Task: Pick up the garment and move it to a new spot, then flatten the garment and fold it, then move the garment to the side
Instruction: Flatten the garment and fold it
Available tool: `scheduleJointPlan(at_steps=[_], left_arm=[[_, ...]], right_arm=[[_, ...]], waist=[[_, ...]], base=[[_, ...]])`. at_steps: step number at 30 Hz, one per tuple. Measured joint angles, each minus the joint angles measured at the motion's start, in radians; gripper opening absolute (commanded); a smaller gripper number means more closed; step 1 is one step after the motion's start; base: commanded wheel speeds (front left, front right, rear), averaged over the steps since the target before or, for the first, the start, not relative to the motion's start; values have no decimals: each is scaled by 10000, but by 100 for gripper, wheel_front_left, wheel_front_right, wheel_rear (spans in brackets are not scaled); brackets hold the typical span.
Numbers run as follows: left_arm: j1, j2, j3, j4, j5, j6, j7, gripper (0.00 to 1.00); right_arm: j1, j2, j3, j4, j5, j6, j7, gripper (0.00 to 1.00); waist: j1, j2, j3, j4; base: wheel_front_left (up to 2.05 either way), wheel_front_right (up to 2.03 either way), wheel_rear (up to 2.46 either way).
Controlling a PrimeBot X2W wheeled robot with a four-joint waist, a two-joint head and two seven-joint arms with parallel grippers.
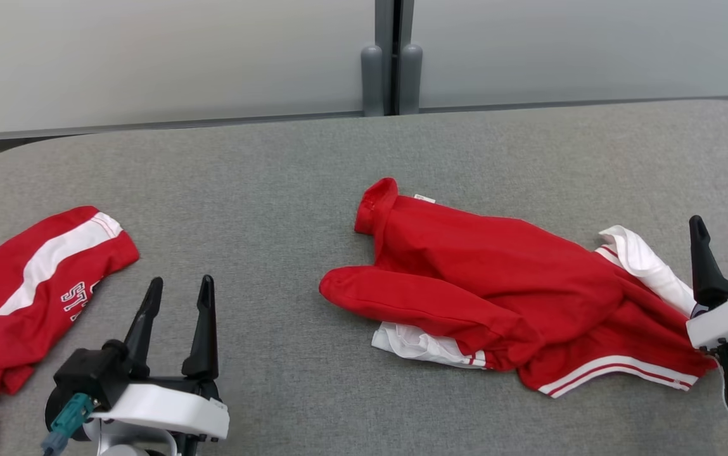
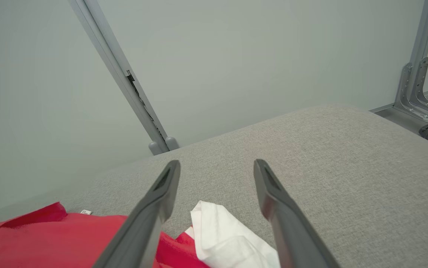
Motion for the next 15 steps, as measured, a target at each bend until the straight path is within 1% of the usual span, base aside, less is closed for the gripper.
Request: scheduleJointPlan(at_steps=[1, 2, 4, 7, 10, 12, 15], left_arm=[[126, -38, -33, 31, -23, 12, -35, 100], [126, -38, -33, 31, -23, 12, -35, 100], [158, -73, -52, 27, -42, 29, -67, 100], [290, -79, -58, -15, -67, 36, -119, 100], [335, -84, -79, -100, -61, 40, -169, 100], [341, -84, -86, -180, -4, 40, -209, 100], [521, -81, -86, -207, 0, 40, -255, 100]], right_arm=[[288, 242, -407, -337, -284, 0, -67, 100], [288, 242, -407, -337, -284, 0, -67, 100], [716, 573, -905, -685, -623, -2, -94, 100], [1383, 1160, -1898, -1549, -1383, 0, -107, 100], [2011, 1812, -2518, -2422, -2115, 0, -109, 100], [2440, 2096, -2610, -2832, -2566, 0, -111, 100], [2984, 2489, -2291, -2991, -2855, 0, -109, 100]], waist=[[0, 0, -108, 106], [0, 0, -108, 106], [0, 0, -216, 226], [0, 0, -364, 389], [0, 0, -460, 511], [0, 0, -511, 584], [0, 0, -574, 657]], base=[[0, 0, 0], [0, 0, 0], [0, 0, 0], [0, 0, 0], [0, 0, 0], [0, 0, 0], [0, 0, 0]])
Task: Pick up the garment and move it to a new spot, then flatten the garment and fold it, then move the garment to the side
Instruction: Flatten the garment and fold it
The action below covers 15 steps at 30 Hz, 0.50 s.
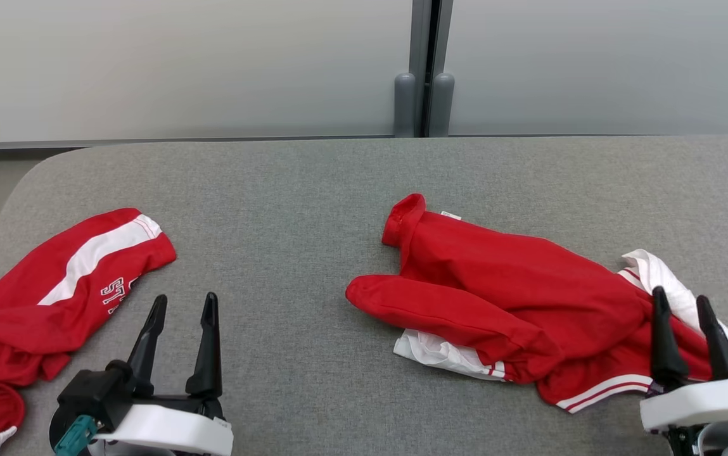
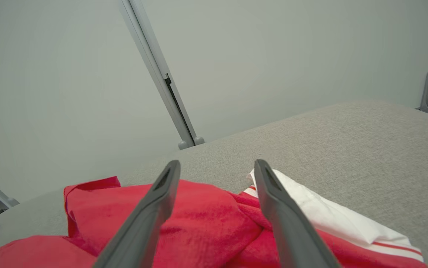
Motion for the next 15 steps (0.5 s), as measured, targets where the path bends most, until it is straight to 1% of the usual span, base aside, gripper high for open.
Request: scheduleJointPlan(at_steps=[6, 15], left_arm=[[84, 2, -4, 6, -17, 0, -40, 100], [80, 2, -71, 71, -82, 31, -42, 100]], right_arm=[[204, 211, 50, -167, -213, 0, 0, 100], [107, 69, 232, -447, -443, 0, 142, 100]], waist=[[0, 0, 17, -76], [0, 0, -9, -213]], base=[[0, 0, 0], [0, 0, 0]])
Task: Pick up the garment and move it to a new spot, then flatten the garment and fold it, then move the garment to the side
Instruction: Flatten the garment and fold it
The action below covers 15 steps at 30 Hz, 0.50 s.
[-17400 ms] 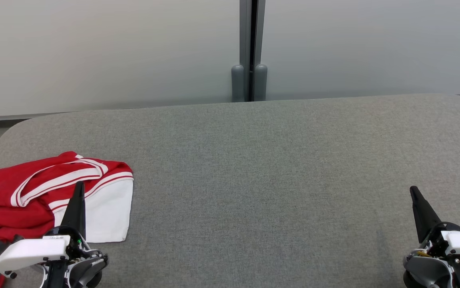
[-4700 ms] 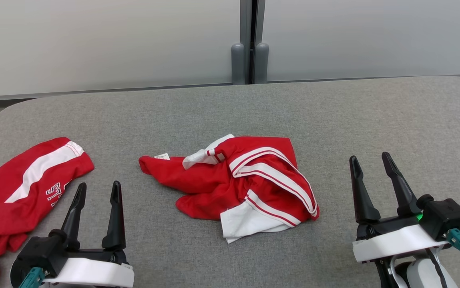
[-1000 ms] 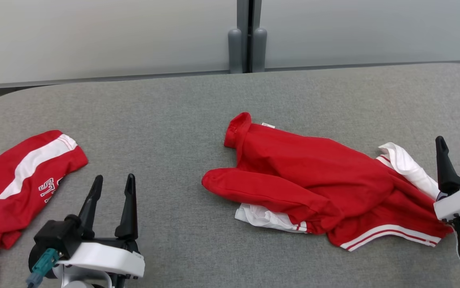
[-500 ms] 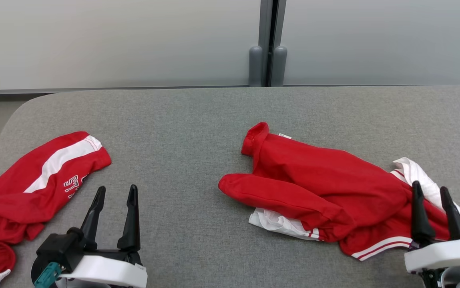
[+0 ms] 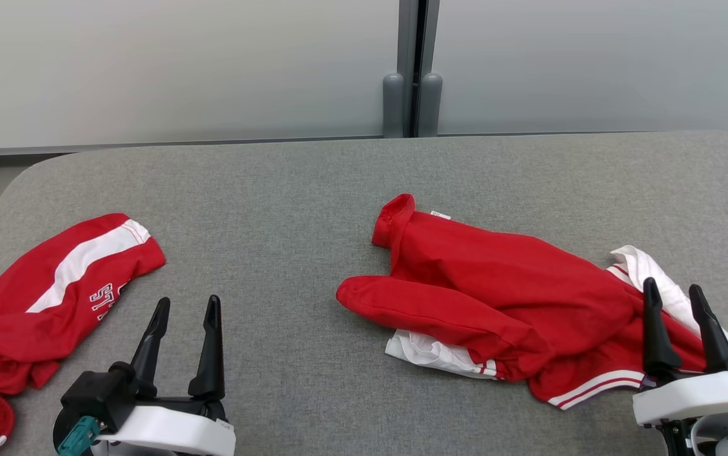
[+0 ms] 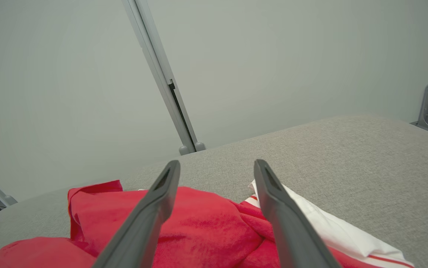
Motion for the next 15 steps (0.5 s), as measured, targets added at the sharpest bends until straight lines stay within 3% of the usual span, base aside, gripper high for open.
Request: scheduleJointPlan(at_steps=[9, 15], left_arm=[[-112, 56, -359, 128, -19, -184, 405, 100], [-823, 194, -1034, 784, -309, -777, 2017, 100]], right_arm=[[-13, 6, 148, -79, -111, 0, 98, 100], [-284, 4, 132, -159, -232, 0, 109, 100]], waist=[[0, 1, -17, -76], [0, 0, 207, -383]], base=[[0, 0, 0], [0, 0, 0]])
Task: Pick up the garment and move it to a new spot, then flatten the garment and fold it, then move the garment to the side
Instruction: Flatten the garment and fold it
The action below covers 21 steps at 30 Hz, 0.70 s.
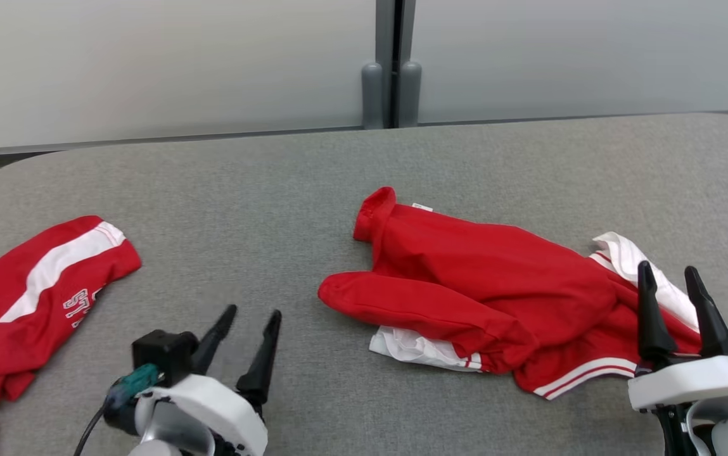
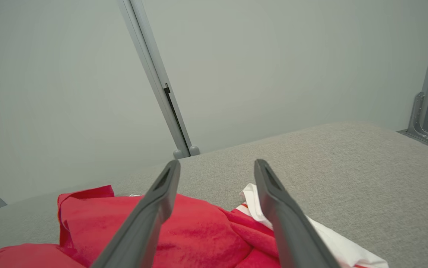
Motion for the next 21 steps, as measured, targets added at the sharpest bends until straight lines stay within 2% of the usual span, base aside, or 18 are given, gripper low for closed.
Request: scheduleJointPlan(at_steps=[5, 10, 13, 17, 20, 21], left_arm=[[-954, 178, -646, 928, -819, -702, 1672, 100], [-2003, 650, -1131, 1490, -1682, -872, 2489, 100], [-2456, 1012, -1735, 1524, -2487, -890, 3047, 100], [-3015, 1618, -2318, 1377, -3072, -917, 3033, 100], [-3186, 1841, -2723, 1325, -3310, -917, 2748, 100], [-3228, 1885, -2826, 1298, -3335, -917, 2656, 94]], right_arm=[[-374, -15, 105, -31, -42, 0, 2, 100], [-710, -13, 201, 38, -104, 0, -17, 100], [-878, 31, 232, 121, -104, 0, -88, 100], [-982, 90, 232, 255, -105, 0, -130, 100], [-1002, 100, 230, 384, -119, 0, -188, 100], [-1003, 100, 219, 410, -128, 0, -194, 100]], waist=[[0, 0, 409, -383], [0, 0, 866, -820], [0, 0, 1149, -1084], [0, 0, 1451, -1393], [0, 0, 1582, -1530], [0, 0, 1602, -1539]], base=[[0, 0, 0], [0, 0, 0], [0, 0, 0], [0, 0, 0], [0, 0, 0], [0, 0, 0]])
